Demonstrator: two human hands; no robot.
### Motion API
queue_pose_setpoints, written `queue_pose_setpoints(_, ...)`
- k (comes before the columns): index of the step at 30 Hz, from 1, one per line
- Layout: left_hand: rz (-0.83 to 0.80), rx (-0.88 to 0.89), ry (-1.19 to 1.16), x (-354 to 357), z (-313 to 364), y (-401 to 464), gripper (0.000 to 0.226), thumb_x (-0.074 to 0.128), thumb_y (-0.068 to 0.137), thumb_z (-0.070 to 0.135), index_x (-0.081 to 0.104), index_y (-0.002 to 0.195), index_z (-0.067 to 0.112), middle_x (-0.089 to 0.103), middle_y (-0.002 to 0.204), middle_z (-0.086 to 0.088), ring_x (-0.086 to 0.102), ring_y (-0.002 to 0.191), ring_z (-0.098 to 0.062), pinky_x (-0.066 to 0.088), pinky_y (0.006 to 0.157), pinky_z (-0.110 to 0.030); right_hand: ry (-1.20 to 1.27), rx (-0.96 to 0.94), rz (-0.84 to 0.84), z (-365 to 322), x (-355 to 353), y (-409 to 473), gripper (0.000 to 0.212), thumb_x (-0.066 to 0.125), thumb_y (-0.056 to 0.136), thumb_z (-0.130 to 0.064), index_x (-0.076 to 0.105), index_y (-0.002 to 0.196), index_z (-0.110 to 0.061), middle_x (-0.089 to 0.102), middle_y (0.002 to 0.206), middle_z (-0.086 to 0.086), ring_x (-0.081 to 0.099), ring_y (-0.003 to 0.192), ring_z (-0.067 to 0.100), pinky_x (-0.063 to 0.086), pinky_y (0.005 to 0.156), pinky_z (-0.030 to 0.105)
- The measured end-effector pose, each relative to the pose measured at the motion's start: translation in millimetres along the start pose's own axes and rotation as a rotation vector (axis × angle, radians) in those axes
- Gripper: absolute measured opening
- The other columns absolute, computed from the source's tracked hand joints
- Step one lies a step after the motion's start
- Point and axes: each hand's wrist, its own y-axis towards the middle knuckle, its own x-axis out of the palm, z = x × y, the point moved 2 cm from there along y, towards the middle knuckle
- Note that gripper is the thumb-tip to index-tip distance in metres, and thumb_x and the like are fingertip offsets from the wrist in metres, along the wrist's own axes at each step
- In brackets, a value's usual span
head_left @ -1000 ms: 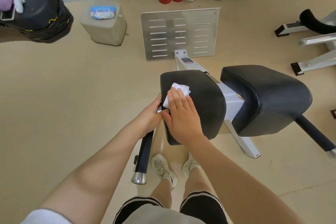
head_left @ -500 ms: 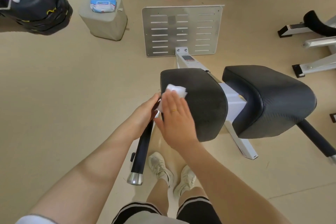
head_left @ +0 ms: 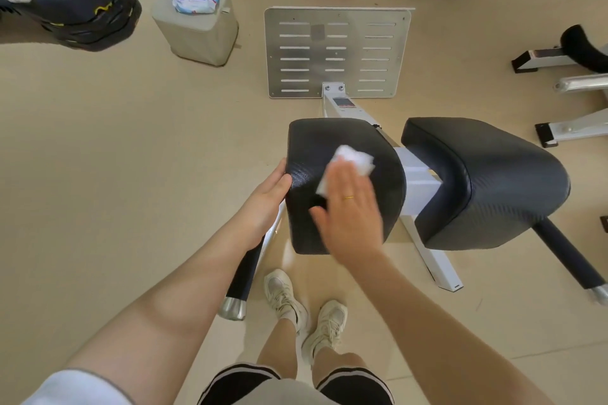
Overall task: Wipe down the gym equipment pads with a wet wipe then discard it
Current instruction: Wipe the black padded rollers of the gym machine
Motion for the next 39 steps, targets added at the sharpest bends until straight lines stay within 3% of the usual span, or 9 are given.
queue_pose_setpoints(6, 0.198, 0.091, 0.066, 12.0, 4.2, -7.6, 0.044, 0.032, 0.101, 0.018, 0.028, 0.144, 0.017, 0.035, 0.14, 0.012, 0.031, 0.126, 0.002, 0.022, 0.1, -0.01, -0.033, -0.233, 0.009, -28.3, 10.2, -1.9, 0.065, 0.031, 0.091, -0.044, 0.03, 0.14, -0.001, 0.036, 0.146, 0.015, 0.023, 0.136, 0.026, 0.013, 0.112, 0.036)
queue_pose_setpoints(10, 0.219, 0.132, 0.061, 11.4, -10.1, -14.7, 0.044, 0.032, 0.1, 0.013, 0.03, 0.145, 0.014, 0.035, 0.148, 0.007, 0.031, 0.135, -0.004, 0.02, 0.115, -0.025, 0.015, -0.039, 0.07, 32.9, 2.1, -2.8, 0.072, 0.053, 0.087, -0.037, 0.026, 0.143, -0.001, 0.03, 0.149, 0.015, 0.02, 0.139, 0.026, 0.009, 0.114, 0.033)
queue_pose_setpoints(16, 0.252, 0.141, 0.054, 20.8, -19.5, -21.8, 0.047, 0.033, 0.099, 0.006, 0.032, 0.144, 0.02, 0.04, 0.143, 0.012, 0.035, 0.13, 0.0, 0.026, 0.101, -0.007, -0.027, 0.081, 0.117, 53.7, 4.5, -21.9, 0.073, 0.049, 0.089, -0.041, 0.022, 0.143, -0.001, 0.022, 0.151, 0.016, 0.016, 0.14, 0.03, 0.01, 0.114, 0.039)
queue_pose_setpoints(20, 0.237, 0.087, -0.099, 16.8, -24.9, -19.9, 0.046, 0.036, 0.097, 0.006, 0.039, 0.141, 0.02, 0.049, 0.138, 0.007, 0.046, 0.126, -0.005, 0.033, 0.107, -0.022, 0.049, -0.116, 0.142, -0.5, 25.1, -21.2, 0.076, 0.037, 0.084, -0.049, 0.027, 0.139, 0.002, 0.03, 0.147, 0.019, 0.021, 0.136, 0.03, 0.011, 0.112, 0.038)
queue_pose_setpoints(25, 0.108, 0.039, -0.254, 27.7, -17.5, -37.6, 0.039, 0.029, 0.1, 0.016, 0.037, 0.137, 0.026, 0.051, 0.133, 0.01, 0.049, 0.118, 0.0, 0.037, 0.1, -0.019, 0.035, -0.488, 0.219, -7.7, 34.2, -26.6, 0.065, 0.048, 0.089, -0.046, 0.045, 0.134, 0.001, 0.042, 0.142, 0.016, 0.036, 0.134, 0.027, 0.028, 0.111, 0.037)
queue_pose_setpoints(27, 0.089, 0.053, -0.216, 32.6, -17.1, -42.7, 0.038, 0.027, 0.1, 0.021, 0.038, 0.134, 0.032, 0.049, 0.132, 0.019, 0.046, 0.117, 0.007, 0.038, 0.093, -0.013, 0.018, -0.395, 0.239, 20.6, 28.2, -20.8, 0.068, 0.053, 0.085, -0.045, 0.044, 0.134, 0.0, 0.043, 0.141, 0.016, 0.038, 0.133, 0.027, 0.026, 0.11, 0.037)
queue_pose_setpoints(31, 0.117, 0.023, -0.187, 35.3, -20.8, -46.9, 0.042, 0.027, 0.1, 0.036, 0.028, 0.143, 0.038, 0.031, 0.146, 0.024, 0.03, 0.13, 0.007, 0.026, 0.106, -0.018, -0.143, -0.142, 0.255, 75.4, 15.4, -23.4, 0.068, 0.044, 0.088, -0.042, 0.038, 0.137, 0.005, 0.039, 0.142, 0.022, 0.037, 0.133, 0.034, 0.025, 0.111, 0.042)
queue_pose_setpoints(33, 0.095, 0.026, -0.173, 37.1, -18.2, -45.9, 0.039, 0.027, 0.1, 0.04, 0.031, 0.139, 0.044, 0.033, 0.143, 0.028, 0.033, 0.126, 0.012, 0.029, 0.096, -0.014, -0.122, -0.044, 0.237, 76.0, 15.8, -27.4, 0.07, 0.038, 0.089, -0.044, 0.034, 0.139, 0.005, 0.037, 0.144, 0.022, 0.035, 0.134, 0.035, 0.023, 0.11, 0.042)
queue_pose_setpoints(39, 0.044, 0.026, -0.122, 24.5, -23.4, -37.7, 0.04, 0.027, 0.1, 0.04, 0.032, 0.139, 0.043, 0.041, 0.139, 0.027, 0.039, 0.123, 0.013, 0.031, 0.101, -0.019, 0.102, -0.254, 0.224, -13.2, 45.4, -37.6, 0.072, 0.041, 0.086, -0.045, 0.034, 0.138, 0.004, 0.031, 0.146, 0.019, 0.025, 0.136, 0.03, 0.008, 0.115, 0.036)
